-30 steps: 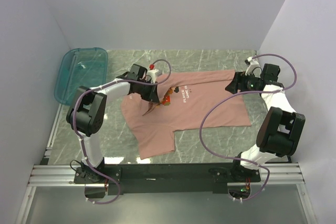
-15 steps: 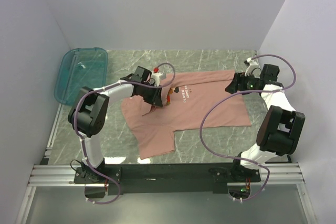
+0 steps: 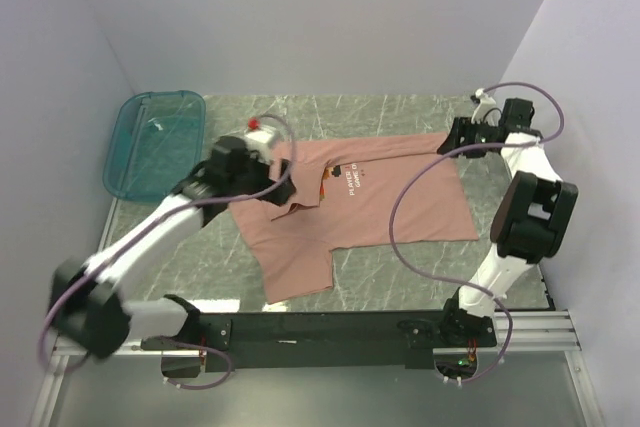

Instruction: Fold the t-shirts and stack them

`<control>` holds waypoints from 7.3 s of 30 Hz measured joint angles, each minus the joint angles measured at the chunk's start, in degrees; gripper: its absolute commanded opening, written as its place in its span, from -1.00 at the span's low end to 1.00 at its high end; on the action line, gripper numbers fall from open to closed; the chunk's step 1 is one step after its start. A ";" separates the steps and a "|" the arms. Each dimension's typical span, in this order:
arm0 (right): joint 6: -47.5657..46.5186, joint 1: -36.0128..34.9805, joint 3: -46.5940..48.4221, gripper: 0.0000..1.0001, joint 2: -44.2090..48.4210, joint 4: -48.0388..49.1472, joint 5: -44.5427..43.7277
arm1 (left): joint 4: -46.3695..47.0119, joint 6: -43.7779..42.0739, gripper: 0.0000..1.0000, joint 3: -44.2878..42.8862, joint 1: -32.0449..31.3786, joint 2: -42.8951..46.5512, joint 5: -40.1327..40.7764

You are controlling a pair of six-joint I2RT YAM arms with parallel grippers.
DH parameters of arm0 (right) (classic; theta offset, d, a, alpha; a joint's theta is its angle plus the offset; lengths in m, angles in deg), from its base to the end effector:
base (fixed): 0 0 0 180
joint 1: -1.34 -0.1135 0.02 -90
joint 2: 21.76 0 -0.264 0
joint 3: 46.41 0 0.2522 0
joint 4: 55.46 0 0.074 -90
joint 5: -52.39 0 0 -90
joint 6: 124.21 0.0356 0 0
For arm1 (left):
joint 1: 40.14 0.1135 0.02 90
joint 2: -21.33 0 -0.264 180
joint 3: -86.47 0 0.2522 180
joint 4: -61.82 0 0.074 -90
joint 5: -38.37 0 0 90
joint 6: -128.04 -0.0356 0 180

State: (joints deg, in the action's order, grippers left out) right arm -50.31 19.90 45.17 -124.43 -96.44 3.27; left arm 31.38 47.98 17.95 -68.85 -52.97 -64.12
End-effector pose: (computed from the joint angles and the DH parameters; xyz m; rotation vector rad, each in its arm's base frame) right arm 0.3747 -0.1012 0.2430 -0.2401 2.2589 0.5710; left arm 0.2482 -0.1447 0.2780 0.4903 2.2006 -0.6102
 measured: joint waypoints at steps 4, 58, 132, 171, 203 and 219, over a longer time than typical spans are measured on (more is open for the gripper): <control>3.96 -0.22 11.15 0.01 -9.92 -1.99 -2.58 | 4.46 1.49 0.99 5.20 2.97 14.21 8.81; 16.31 -4.92 32.85 -0.97 -30.60 -8.96 -24.02 | -1.66 0.66 0.72 9.44 3.32 8.66 16.11; 11.04 -4.57 42.60 -0.95 -35.52 -15.02 -22.16 | -1.68 0.66 0.72 9.44 3.17 7.65 15.41; 2.82 -1.46 24.48 -1.00 -25.22 -9.86 -16.00 | -1.66 0.26 0.72 9.44 3.13 7.67 14.58; 0.98 0.48 19.50 -0.11 -21.33 -6.08 -22.67 | -1.62 -0.24 0.68 9.44 1.22 6.12 11.56; -2.23 -2.99 0.83 -0.06 -1.60 -5.44 -8.83 | -1.44 2.93 0.29 9.03 -0.04 -0.46 9.81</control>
State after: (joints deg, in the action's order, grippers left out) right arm -52.54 16.91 46.00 -126.03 -101.88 -5.56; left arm 29.93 50.90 26.98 -68.89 -53.43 -54.31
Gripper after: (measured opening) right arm 0.471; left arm 0.684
